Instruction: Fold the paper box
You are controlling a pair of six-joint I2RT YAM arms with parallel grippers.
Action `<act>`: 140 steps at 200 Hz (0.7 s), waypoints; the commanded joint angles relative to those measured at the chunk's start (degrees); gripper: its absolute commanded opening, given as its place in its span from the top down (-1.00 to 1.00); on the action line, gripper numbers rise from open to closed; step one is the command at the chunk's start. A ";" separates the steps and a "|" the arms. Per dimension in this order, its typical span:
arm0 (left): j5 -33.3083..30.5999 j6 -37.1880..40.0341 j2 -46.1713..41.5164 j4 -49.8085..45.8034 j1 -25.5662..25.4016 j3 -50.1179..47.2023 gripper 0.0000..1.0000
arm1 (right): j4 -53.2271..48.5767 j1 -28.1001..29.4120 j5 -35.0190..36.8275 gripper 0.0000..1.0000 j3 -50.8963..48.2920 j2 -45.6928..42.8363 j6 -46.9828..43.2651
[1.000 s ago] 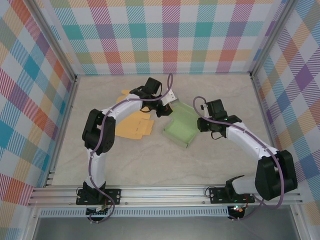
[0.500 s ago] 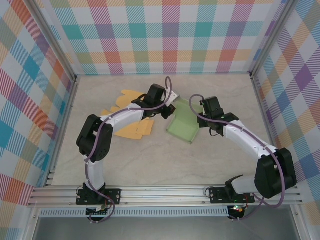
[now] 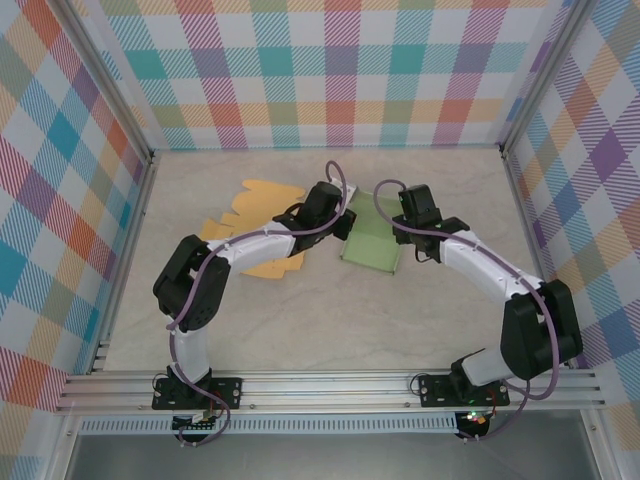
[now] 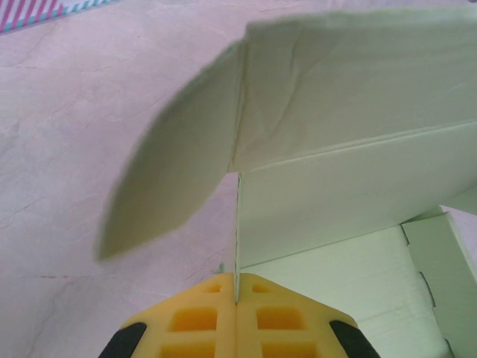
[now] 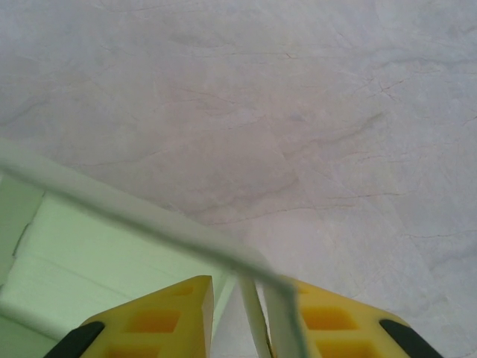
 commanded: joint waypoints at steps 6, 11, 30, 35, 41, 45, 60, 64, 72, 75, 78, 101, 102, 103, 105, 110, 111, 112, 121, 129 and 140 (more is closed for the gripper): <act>-5.05 -3.77 -1.85 3.16 -1.49 -0.85 1.00 | 1.99 0.38 1.77 0.47 2.24 0.97 2.85; -5.69 -4.14 -1.89 3.40 -1.80 -1.01 1.00 | 2.07 0.36 1.61 0.46 2.36 1.16 3.49; -8.71 -5.30 -1.87 4.41 -2.91 -1.84 1.00 | 2.42 0.39 0.96 0.41 2.80 1.64 5.93; -9.74 -5.61 -1.93 4.61 -3.19 -2.00 1.00 | 2.41 0.42 0.82 0.39 2.90 1.78 6.47; -10.91 -6.11 -1.94 4.83 -3.58 -2.25 1.00 | 2.42 0.40 0.60 0.38 3.12 1.87 6.94; -11.40 -6.37 -2.00 5.04 -3.71 -2.29 1.00 | 2.35 0.39 0.57 0.37 3.24 1.95 7.23; -12.44 -7.42 -1.94 5.55 -3.85 -2.66 1.00 | 1.96 0.37 0.53 0.34 3.76 2.21 8.19; -12.46 -7.61 -1.96 5.66 -3.89 -2.71 1.00 | 1.75 0.40 0.54 0.34 3.94 2.26 8.28; -12.67 -7.99 -1.94 5.71 -3.98 -2.65 1.00 | 1.58 0.36 0.58 0.34 4.20 2.38 8.43; -12.69 -8.09 -1.94 5.70 -3.93 -2.58 1.00 | 1.55 0.36 0.62 0.34 4.27 2.47 8.49; -12.81 -8.14 -1.94 5.68 -4.06 -2.65 1.00 | 1.51 0.36 0.67 0.34 4.31 2.49 8.50; -13.76 -8.65 -2.07 6.02 -4.11 -2.88 1.00 | 0.71 0.35 1.66 0.23 4.70 3.24 9.11; -13.85 -8.64 -2.01 6.02 -4.09 -2.86 1.00 | 0.71 0.35 1.72 0.22 4.73 3.26 9.20; -13.89 -8.64 -2.02 6.02 -4.13 -2.84 1.00 | 0.71 0.36 1.70 0.21 4.74 3.27 9.21; -13.95 -8.63 -2.02 6.02 -4.11 -2.88 1.00 | 0.61 0.40 1.82 0.20 4.75 3.35 9.25; -14.26 -8.51 -2.16 6.02 -4.15 -2.96 1.00 | 0.54 0.29 2.05 0.19 4.76 3.45 9.17; -14.27 -8.53 -2.18 6.02 -4.11 -2.98 1.00 | 0.50 0.32 2.09 0.19 4.76 3.45 9.15; -14.37 -8.54 -2.19 6.02 -4.09 -3.00 1.00 | 0.47 0.30 2.15 0.19 4.76 3.46 9.18; -14.37 -8.14 -2.20 6.11 -4.12 -3.29 1.00 | 0.36 0.22 2.37 0.19 4.76 3.55 9.20; -14.52 -7.92 -2.32 6.11 -4.14 -3.40 1.00 | 0.30 0.27 2.63 0.19 4.65 3.44 9.19; -14.29 -7.67 -2.29 6.13 -4.15 -3.60 1.00 | 0.32 0.26 2.82 0.19 4.59 3.42 8.99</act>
